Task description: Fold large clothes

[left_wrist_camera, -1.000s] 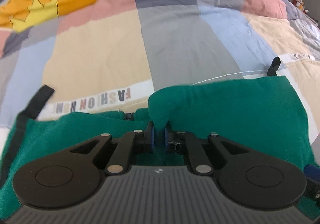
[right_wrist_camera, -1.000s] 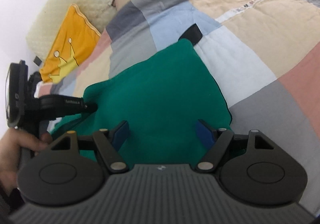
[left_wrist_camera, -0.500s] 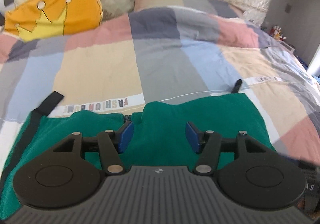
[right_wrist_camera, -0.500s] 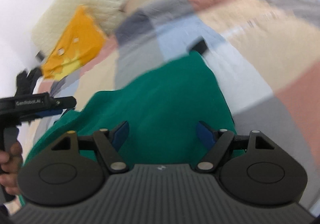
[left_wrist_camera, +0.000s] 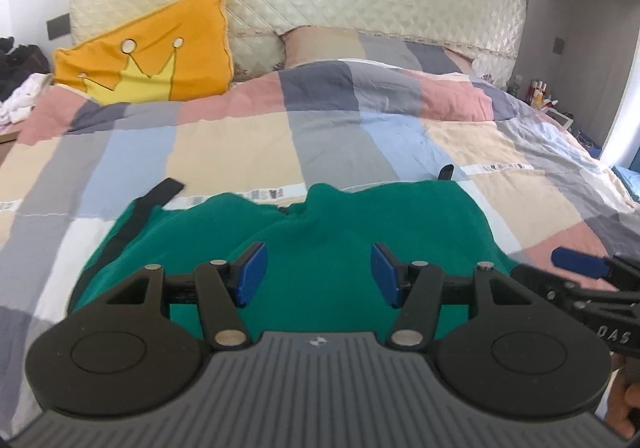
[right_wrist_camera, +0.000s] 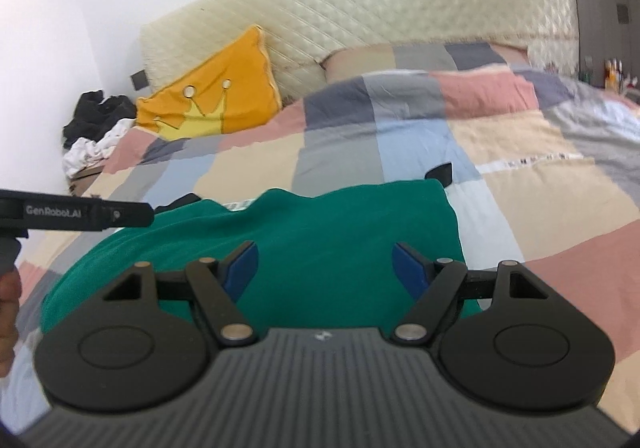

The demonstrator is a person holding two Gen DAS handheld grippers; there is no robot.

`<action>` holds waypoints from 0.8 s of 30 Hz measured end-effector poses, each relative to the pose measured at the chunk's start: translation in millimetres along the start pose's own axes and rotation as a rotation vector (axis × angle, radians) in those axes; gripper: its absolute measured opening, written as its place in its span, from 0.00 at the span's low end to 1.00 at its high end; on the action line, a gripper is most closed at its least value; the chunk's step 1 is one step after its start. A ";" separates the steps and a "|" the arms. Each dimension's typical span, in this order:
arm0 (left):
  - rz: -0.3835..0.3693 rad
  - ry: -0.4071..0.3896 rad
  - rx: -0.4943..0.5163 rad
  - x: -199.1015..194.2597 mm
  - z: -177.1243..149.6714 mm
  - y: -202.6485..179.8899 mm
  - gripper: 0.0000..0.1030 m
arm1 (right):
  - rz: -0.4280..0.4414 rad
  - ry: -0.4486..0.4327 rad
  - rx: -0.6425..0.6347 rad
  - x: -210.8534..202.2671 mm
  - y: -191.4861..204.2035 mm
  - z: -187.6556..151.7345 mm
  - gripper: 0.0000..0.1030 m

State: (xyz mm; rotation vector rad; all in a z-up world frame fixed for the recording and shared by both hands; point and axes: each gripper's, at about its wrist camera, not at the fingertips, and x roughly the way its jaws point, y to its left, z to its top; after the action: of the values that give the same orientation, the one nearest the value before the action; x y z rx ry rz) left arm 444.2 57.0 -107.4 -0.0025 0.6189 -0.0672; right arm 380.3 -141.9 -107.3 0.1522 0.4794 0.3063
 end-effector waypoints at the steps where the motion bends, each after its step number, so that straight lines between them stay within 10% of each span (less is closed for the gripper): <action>1: -0.003 -0.006 -0.004 -8.4 -4.0 2.0 0.61 | 0.008 -0.005 -0.008 -7.1 3.6 -1.7 0.74; 24: 0.004 -0.129 0.019 -151.3 -117.5 3.0 0.61 | 0.025 -0.090 -0.035 -113.3 53.2 -69.1 0.74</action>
State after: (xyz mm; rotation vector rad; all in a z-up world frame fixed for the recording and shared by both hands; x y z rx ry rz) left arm 253.4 71.7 -115.5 0.0130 0.4888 -0.0685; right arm 238.5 -123.5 -107.7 0.1371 0.3826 0.3307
